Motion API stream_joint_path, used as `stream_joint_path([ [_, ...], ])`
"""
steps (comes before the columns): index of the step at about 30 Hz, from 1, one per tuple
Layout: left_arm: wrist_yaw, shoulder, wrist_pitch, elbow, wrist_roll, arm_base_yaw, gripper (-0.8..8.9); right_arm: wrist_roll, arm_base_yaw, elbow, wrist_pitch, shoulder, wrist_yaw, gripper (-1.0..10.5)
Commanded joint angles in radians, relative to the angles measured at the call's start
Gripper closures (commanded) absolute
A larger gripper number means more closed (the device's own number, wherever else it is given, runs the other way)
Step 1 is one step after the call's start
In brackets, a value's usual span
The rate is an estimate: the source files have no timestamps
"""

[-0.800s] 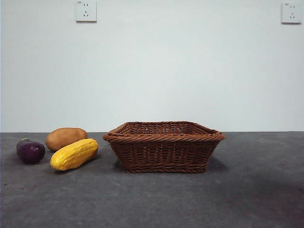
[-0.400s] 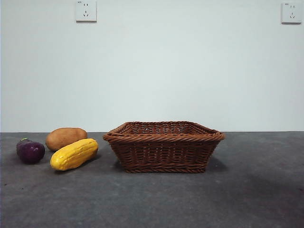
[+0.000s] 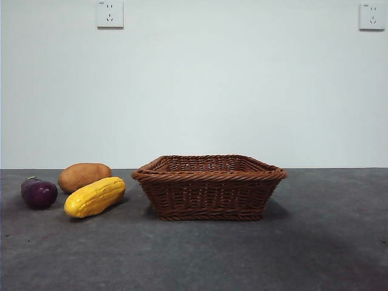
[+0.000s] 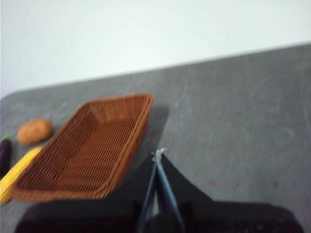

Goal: Help me put the vegetables on the table into the basket

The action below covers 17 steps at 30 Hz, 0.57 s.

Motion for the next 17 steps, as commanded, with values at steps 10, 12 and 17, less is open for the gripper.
stream_joint_path([
  [10, 0.175, 0.176, -0.307, 0.312, 0.027, 0.002, 8.2, -0.156, 0.002, 0.401, -0.39, 0.27, -0.118, 9.6],
  [12, 0.185, 0.195, -0.363, 0.364, 0.047, 0.002, 8.2, -0.17, 0.002, 0.461, -0.444, 0.309, -0.134, 9.6],
  [17, 0.186, 0.233, -0.494, 0.487, 0.095, 0.0, 8.2, -0.23, 0.002, 0.565, -0.553, 0.394, -0.155, 9.6],
])
